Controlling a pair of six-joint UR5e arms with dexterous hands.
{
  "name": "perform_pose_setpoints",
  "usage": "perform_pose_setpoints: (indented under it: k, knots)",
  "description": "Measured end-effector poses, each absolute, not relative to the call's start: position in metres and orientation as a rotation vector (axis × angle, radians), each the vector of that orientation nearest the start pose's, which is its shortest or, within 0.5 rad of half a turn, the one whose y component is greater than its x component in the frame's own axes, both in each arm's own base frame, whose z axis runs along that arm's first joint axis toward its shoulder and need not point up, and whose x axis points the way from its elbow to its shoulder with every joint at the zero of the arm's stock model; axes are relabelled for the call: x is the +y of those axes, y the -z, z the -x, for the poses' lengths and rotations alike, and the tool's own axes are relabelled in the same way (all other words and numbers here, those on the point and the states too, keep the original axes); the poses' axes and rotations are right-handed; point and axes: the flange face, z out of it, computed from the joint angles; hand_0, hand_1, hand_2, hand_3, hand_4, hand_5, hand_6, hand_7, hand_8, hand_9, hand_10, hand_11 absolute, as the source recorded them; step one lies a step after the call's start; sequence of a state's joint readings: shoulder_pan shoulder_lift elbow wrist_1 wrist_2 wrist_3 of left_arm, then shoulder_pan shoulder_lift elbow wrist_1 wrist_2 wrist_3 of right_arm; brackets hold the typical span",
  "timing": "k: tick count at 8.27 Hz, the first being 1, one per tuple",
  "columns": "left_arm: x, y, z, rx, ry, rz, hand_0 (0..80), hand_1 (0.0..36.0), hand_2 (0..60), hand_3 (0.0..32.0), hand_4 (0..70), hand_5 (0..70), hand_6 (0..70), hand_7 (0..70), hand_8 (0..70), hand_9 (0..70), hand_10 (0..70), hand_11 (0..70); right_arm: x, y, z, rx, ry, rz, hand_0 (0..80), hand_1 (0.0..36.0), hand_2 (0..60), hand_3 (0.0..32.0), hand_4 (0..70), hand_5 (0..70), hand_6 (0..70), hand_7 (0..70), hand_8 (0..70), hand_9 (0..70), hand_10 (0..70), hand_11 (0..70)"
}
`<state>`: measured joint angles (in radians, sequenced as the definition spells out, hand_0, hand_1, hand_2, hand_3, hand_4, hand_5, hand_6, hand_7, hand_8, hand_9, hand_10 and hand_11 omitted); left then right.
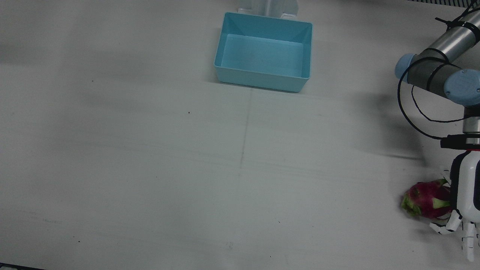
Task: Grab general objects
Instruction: 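Close the left hand's fingers around the dragon fruit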
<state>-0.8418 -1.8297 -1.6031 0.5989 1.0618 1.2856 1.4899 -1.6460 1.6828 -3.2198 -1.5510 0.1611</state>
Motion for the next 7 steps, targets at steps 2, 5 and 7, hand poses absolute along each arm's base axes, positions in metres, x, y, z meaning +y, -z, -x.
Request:
perform_pose_setpoints:
  k: [2, 5, 7]
  knots:
    - [-0.517, -0.582, -0.235, 1.158, 1.250, -0.810, 80.0, 33.4, 0.0, 32.0, 0.0, 52.9, 0.0, 4.7, 5.6, 0.0, 0.0, 0.0, -0.465, -0.676, -0.098, 2.114, 2.214, -0.236, 0.0, 0.0, 0.0, 0.0, 0.0, 0.0, 0.0, 0.0, 0.0, 0.0, 0.0, 0.0]
    - [-0.513, -0.577, -0.265, 1.150, 1.221, -0.790, 80.0, 32.2, 0.0, 32.0, 0.0, 49.7, 0.0, 3.2, 5.3, 0.0, 0.0, 0.0, -0.465, -0.676, -0.098, 2.114, 2.214, -0.236, 0.0, 0.0, 0.0, 0.0, 0.0, 0.0, 0.0, 0.0, 0.0, 0.0, 0.0, 0.0]
    - [-0.511, -0.577, -0.267, 1.139, 1.236, -0.779, 80.0, 31.6, 0.0, 32.0, 0.0, 57.4, 0.0, 7.5, 7.4, 0.1, 0.0, 0.0, -0.465, -0.676, -0.098, 2.113, 2.214, -0.234, 0.0, 0.0, 0.0, 0.0, 0.0, 0.0, 0.0, 0.0, 0.0, 0.0, 0.0, 0.0]
